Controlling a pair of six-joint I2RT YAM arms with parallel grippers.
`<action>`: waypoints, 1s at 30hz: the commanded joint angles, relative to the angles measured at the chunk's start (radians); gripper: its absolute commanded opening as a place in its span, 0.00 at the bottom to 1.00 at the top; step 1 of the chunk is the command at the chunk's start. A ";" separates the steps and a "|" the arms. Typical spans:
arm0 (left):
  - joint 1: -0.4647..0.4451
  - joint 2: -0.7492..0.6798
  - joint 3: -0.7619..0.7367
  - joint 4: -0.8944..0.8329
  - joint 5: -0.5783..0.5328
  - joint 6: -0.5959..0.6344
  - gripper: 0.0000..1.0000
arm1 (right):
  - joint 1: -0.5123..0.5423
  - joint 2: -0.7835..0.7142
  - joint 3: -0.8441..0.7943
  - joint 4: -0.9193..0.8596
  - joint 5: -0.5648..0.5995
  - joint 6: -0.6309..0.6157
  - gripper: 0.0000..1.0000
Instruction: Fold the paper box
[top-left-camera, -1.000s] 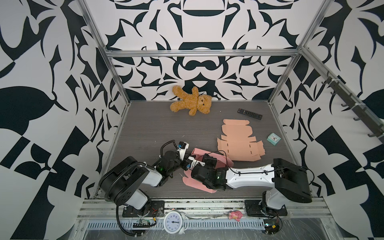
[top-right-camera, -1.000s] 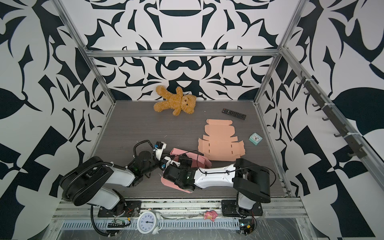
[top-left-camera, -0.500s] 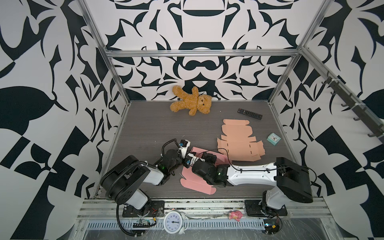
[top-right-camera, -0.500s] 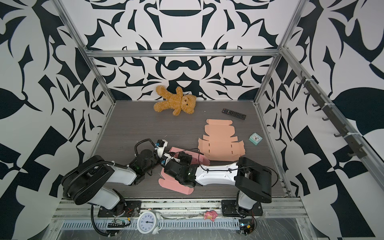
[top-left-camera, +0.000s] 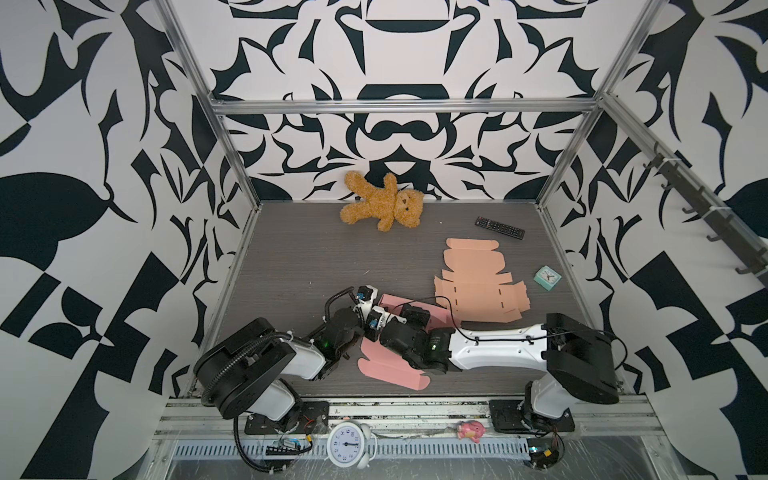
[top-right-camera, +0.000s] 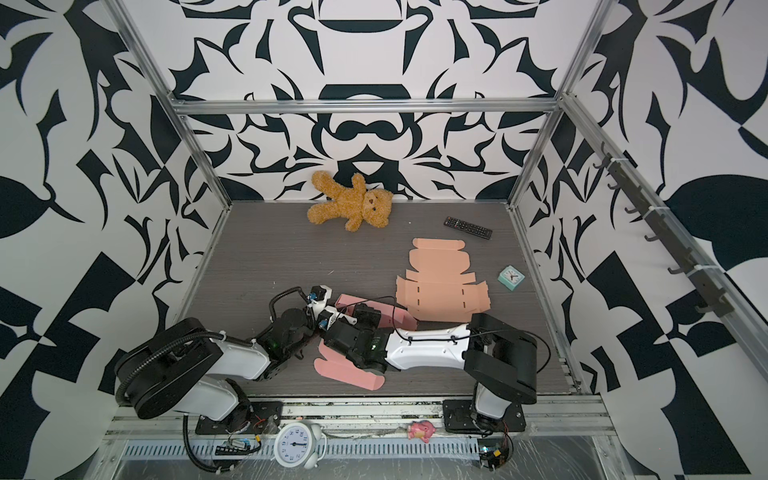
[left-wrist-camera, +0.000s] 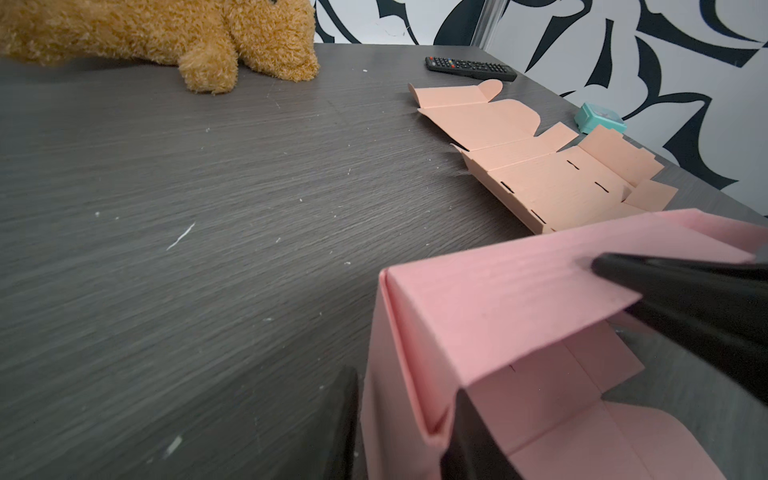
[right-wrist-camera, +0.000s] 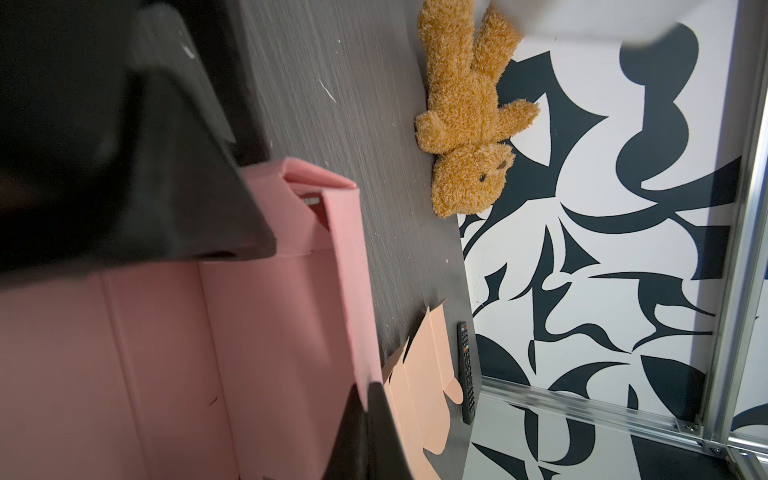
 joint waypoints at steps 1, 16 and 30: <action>-0.013 -0.022 -0.027 0.007 -0.068 -0.017 0.35 | 0.012 0.014 0.020 -0.028 -0.016 0.045 0.00; -0.025 -0.010 -0.006 0.011 -0.075 -0.025 0.19 | 0.060 -0.007 0.041 -0.087 -0.046 0.123 0.10; -0.027 -0.024 -0.027 0.011 -0.093 0.002 0.19 | 0.071 -0.235 0.015 -0.143 -0.314 0.385 0.53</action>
